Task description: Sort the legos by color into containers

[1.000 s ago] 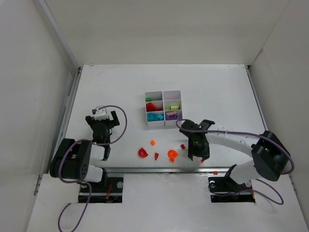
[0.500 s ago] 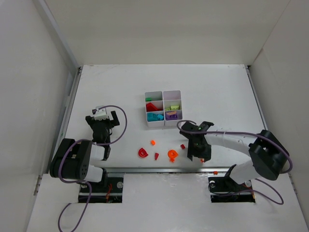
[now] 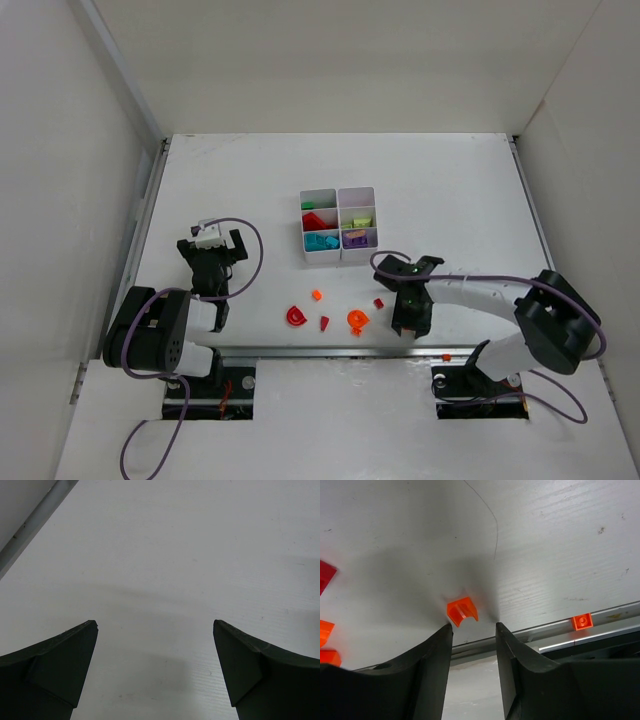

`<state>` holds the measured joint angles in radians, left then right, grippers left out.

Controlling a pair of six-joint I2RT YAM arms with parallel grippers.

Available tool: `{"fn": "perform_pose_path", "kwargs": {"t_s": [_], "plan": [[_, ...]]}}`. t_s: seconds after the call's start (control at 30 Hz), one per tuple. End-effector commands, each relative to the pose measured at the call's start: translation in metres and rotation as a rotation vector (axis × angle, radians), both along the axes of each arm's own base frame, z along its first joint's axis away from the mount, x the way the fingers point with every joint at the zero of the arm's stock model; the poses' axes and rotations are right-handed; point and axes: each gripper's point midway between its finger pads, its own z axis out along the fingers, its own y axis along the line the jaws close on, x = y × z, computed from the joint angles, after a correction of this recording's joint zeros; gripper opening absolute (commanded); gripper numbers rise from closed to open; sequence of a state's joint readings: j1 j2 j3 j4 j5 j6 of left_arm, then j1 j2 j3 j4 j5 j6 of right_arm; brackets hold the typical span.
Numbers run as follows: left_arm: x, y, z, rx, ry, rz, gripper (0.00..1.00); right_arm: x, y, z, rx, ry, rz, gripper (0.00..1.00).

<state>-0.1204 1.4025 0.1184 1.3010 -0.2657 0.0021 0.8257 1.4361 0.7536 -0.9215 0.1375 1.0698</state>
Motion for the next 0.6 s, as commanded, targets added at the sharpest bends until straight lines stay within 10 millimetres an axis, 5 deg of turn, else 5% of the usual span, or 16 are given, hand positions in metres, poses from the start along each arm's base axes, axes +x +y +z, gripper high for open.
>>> {"fn": "perform_pose_path", "kwargs": {"t_s": [0.0,0.27,0.4,0.5,0.57], "plan": [[0.014,0.0,0.076,-0.047,-0.293,0.005,1.0,0.008,0.0,-0.009,-0.022,-0.027,-0.005,0.45],[0.014,0.0,0.076,-0.047,-0.293,0.005,1.0,0.017,-0.002,-0.008,-0.05,-0.056,0.018,0.44],[0.014,0.0,0.076,-0.047,-0.293,0.005,1.0,0.022,-0.002,-0.01,-0.082,-0.052,0.03,0.64],[0.014,0.0,0.076,-0.047,-0.293,0.005,1.0,0.024,-0.002,-0.01,-0.091,-0.057,0.031,0.61],[0.014,0.0,0.076,-0.047,-0.293,0.005,1.0,0.024,-0.001,-0.01,-0.09,-0.059,0.02,0.46]]}}
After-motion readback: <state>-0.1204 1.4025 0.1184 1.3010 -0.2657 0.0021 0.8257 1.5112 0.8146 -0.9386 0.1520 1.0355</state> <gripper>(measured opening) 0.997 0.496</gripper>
